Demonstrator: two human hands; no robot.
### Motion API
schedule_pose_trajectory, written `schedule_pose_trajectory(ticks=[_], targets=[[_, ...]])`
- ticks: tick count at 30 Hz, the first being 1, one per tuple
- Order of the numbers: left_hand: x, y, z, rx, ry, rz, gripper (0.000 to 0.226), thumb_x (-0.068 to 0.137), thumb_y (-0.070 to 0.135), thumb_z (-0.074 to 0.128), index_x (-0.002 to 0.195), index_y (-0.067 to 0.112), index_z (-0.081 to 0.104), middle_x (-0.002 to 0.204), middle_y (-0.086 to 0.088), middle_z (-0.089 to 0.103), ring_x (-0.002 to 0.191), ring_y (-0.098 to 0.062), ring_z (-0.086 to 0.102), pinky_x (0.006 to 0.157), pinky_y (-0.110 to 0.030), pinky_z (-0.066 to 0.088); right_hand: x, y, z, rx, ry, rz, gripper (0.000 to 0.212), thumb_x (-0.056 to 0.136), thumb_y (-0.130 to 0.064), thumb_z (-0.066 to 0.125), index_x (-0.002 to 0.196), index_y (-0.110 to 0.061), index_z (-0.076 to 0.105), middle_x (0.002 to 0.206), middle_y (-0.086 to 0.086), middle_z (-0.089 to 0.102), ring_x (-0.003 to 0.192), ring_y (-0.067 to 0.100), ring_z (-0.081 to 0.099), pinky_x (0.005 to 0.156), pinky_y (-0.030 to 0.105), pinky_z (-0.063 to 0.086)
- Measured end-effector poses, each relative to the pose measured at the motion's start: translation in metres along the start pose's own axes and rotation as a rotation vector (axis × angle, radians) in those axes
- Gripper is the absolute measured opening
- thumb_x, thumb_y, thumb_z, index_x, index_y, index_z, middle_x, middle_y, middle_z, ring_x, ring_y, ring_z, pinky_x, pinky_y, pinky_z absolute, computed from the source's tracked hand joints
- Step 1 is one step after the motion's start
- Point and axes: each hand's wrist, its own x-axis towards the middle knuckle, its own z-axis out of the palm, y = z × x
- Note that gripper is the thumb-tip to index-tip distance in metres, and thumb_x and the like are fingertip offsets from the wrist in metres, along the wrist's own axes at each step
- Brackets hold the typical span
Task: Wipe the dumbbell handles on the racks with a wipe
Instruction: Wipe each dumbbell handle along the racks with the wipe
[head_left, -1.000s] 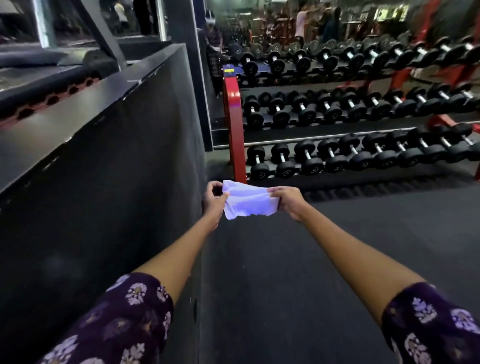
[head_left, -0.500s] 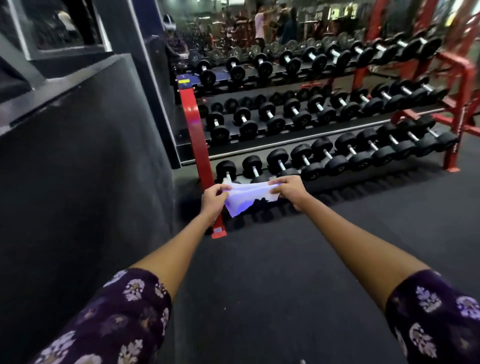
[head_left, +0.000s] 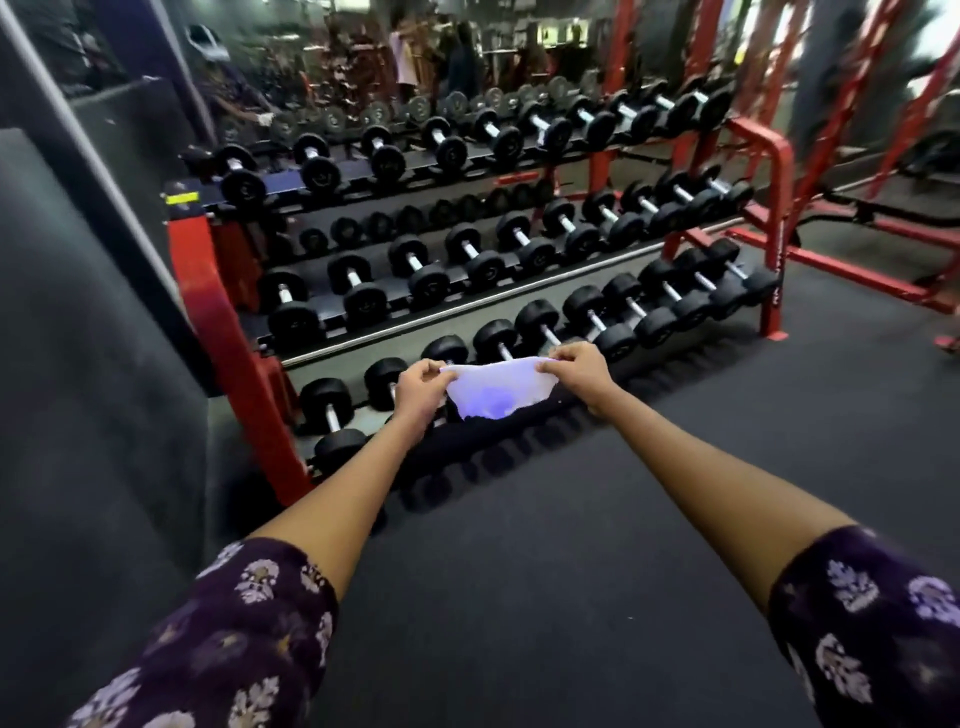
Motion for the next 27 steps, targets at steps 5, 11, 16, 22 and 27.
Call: schedule_pose_trajectory(ticks=[5, 11, 16, 22, 27], targets=[[0.073, 0.022, 0.116, -0.054, -0.036, -0.035, 0.031, 0.081, 0.013, 0.068, 0.058, 0.018, 0.049, 0.06, 0.002, 0.048, 0.063, -0.013, 0.044, 0.057, -0.024, 0.037, 0.085, 0.034, -0.029, 0.096, 0.096, 0.131, 0.024, 0.079, -0.011, 0.066, 0.061, 0.0, 0.054, 0.045, -0.012, 0.042, 0.045, -0.001, 0.042, 0.049, 0.019, 0.029], [0.187, 0.057, 0.264, -0.036, -0.297, 0.04, 0.027, 0.087, 0.009, 0.066, 0.064, 0.017, 0.052, 0.066, 0.002, 0.055, 0.067, -0.014, 0.049, 0.059, -0.024, 0.038, 0.212, 0.061, -0.079, 0.338, 0.04, 0.217, 0.027, 0.082, 0.001, 0.062, 0.062, -0.011, 0.048, 0.061, 0.006, 0.047, 0.053, 0.009, 0.047, 0.047, 0.019, 0.044], [0.273, 0.098, 0.349, -0.183, -0.473, -0.062, 0.025, 0.087, 0.023, 0.071, 0.078, 0.011, 0.051, 0.07, -0.001, 0.051, 0.06, -0.012, 0.046, 0.047, -0.021, 0.037, 0.309, 0.07, -0.146, 0.462, -0.002, 0.27, 0.025, 0.092, -0.002, 0.044, 0.071, -0.009, 0.056, 0.047, -0.006, 0.056, 0.048, 0.006, 0.052, 0.052, 0.019, 0.048], [0.355, 0.115, 0.451, -0.15, -0.608, 0.001, 0.023, 0.084, -0.008, 0.061, 0.088, 0.014, 0.056, 0.084, -0.001, 0.057, 0.078, -0.017, 0.054, 0.066, -0.03, 0.045, 0.412, 0.108, -0.224, 0.167, 0.239, 0.196, 0.016, 0.081, 0.005, 0.051, 0.086, -0.001, 0.064, 0.059, -0.002, 0.056, 0.048, 0.003, 0.049, 0.047, 0.016, 0.038], [0.409, 0.133, 0.551, -0.251, -0.624, -0.077, 0.022, 0.088, -0.008, 0.049, 0.084, 0.013, 0.057, 0.081, -0.003, 0.057, 0.07, -0.014, 0.053, 0.058, -0.022, 0.046, 0.493, 0.166, -0.285, 0.269, 0.067, 0.362, 0.022, 0.079, -0.01, 0.069, 0.071, -0.015, 0.049, 0.068, 0.002, 0.051, 0.06, 0.012, 0.048, 0.052, 0.023, 0.038]])
